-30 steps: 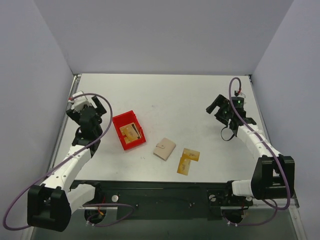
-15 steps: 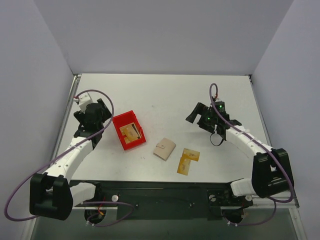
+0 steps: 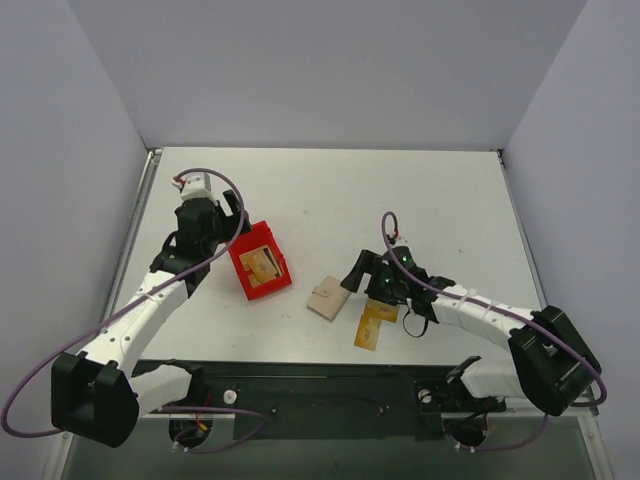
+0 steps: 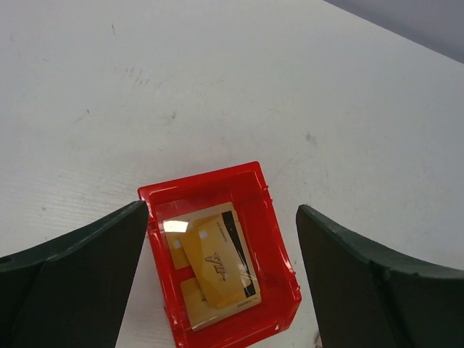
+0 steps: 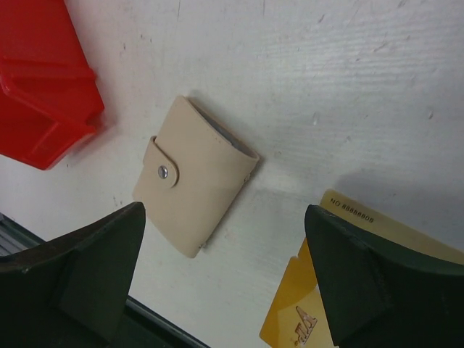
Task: Put the credit cards into the card holder
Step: Open the card holder at the center of the board.
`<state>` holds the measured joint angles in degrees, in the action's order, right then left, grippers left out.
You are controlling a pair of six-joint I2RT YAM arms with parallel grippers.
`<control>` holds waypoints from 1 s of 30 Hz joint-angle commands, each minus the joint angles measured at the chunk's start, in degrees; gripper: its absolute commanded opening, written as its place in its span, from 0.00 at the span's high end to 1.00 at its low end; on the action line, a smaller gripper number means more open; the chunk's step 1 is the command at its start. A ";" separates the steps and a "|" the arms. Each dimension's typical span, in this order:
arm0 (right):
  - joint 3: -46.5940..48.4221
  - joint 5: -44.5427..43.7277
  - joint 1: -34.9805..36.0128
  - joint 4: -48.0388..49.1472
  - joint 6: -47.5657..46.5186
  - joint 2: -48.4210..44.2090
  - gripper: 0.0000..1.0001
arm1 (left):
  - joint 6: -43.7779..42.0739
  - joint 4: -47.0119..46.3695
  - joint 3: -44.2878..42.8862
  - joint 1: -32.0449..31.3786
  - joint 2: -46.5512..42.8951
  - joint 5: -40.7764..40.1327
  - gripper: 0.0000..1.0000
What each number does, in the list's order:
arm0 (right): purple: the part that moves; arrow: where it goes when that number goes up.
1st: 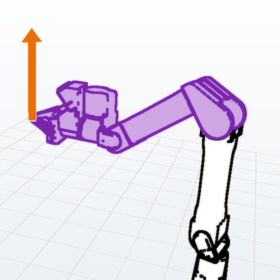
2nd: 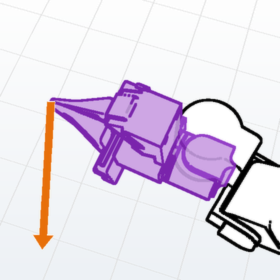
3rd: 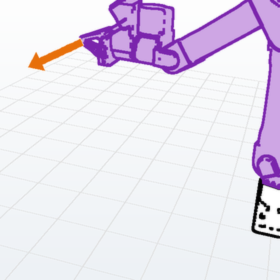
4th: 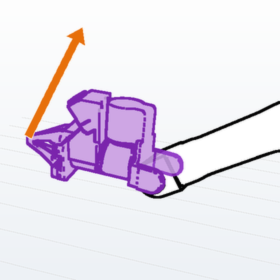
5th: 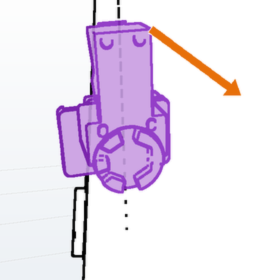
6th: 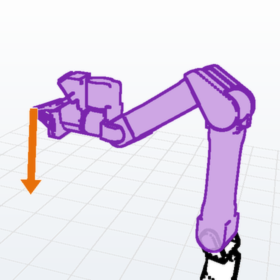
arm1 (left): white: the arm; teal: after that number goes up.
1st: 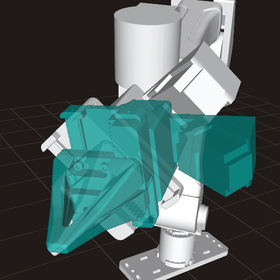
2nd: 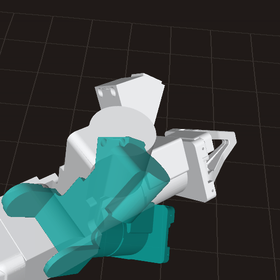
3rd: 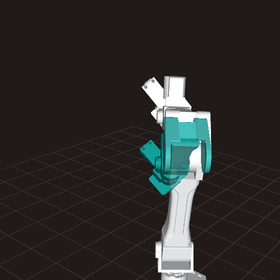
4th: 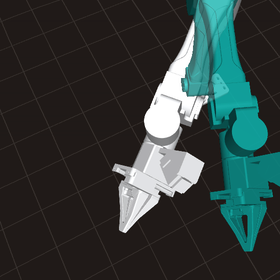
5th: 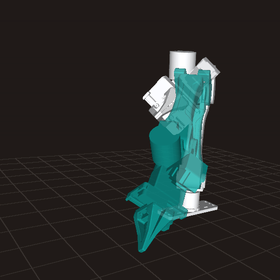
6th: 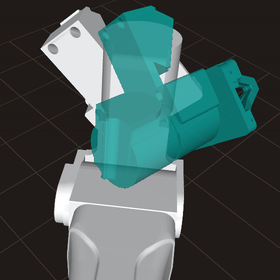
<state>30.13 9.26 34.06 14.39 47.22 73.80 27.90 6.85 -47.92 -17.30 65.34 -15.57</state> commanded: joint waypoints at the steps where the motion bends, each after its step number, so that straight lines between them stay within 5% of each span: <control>1: -2.26 -3.37 3.19 5.37 5.68 -1.20 0.15 | 1.63 -1.31 -1.39 0.07 -1.36 3.44 0.06; 10: -2.62 -4.16 7.24 10.13 9.46 2.66 0.29 | 1.45 -1.76 -1.56 0.07 -0.57 8.36 0.06; 30: -4.38 -7.76 8.39 15.23 18.61 11.45 0.46 | -2.06 0.44 -1.74 -3.00 -0.65 4.32 0.06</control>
<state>25.45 3.33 42.09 29.80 64.07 83.11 26.61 7.55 -47.94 -20.10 65.14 -10.04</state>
